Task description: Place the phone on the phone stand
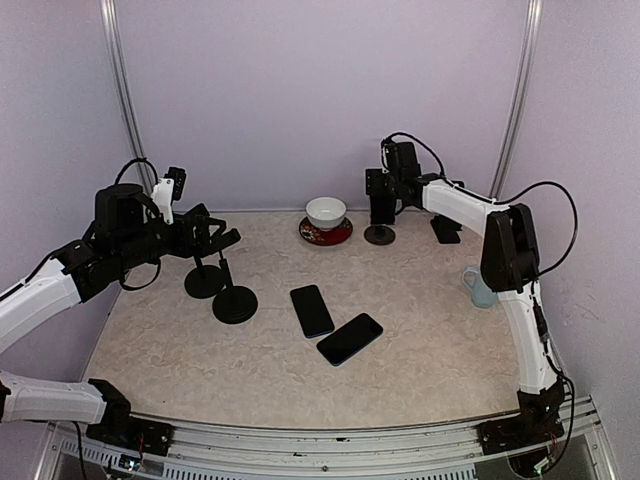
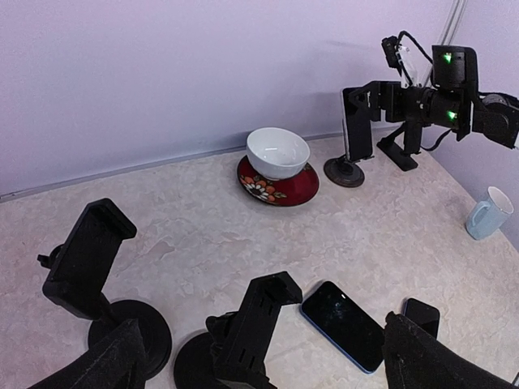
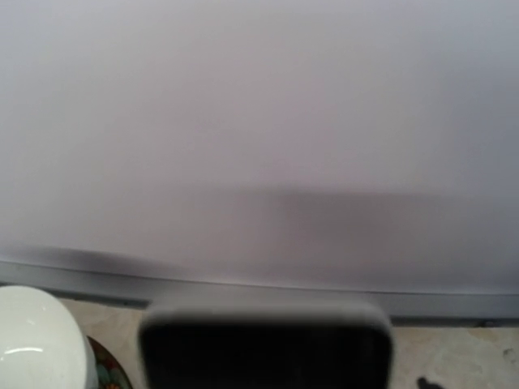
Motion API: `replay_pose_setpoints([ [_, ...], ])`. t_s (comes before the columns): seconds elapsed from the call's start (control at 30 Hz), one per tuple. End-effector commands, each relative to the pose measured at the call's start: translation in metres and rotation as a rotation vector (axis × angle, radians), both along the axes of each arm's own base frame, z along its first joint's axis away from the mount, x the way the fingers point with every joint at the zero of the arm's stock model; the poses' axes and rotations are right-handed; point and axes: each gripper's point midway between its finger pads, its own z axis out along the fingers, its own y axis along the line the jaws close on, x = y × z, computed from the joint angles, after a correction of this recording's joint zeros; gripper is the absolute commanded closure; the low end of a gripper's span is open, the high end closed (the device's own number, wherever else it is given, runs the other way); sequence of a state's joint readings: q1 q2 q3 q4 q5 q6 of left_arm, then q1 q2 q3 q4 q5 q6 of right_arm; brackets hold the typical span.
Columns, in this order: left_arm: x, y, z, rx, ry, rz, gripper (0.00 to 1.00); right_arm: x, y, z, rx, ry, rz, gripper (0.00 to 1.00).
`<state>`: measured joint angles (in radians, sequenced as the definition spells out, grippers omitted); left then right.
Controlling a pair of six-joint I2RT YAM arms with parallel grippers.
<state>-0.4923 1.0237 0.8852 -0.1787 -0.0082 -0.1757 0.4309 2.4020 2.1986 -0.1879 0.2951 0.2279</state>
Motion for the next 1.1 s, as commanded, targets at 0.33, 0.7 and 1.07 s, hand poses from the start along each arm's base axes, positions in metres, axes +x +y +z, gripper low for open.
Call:
replay_pose_setpoints([
  [0.33,0.002,0.005,0.006,-0.021,-0.026,0.017,0.01,0.007,-0.004,0.010,0.013,-0.035,0.004,0.18],
  [0.7,0.004,0.008,0.004,-0.019,-0.021,0.026,0.01,-0.023,-0.012,0.034,0.003,-0.001,0.024,0.00],
  [1.07,0.005,0.010,0.002,-0.012,-0.018,0.036,0.01,-0.098,-0.018,0.068,0.059,0.054,0.060,0.00],
])
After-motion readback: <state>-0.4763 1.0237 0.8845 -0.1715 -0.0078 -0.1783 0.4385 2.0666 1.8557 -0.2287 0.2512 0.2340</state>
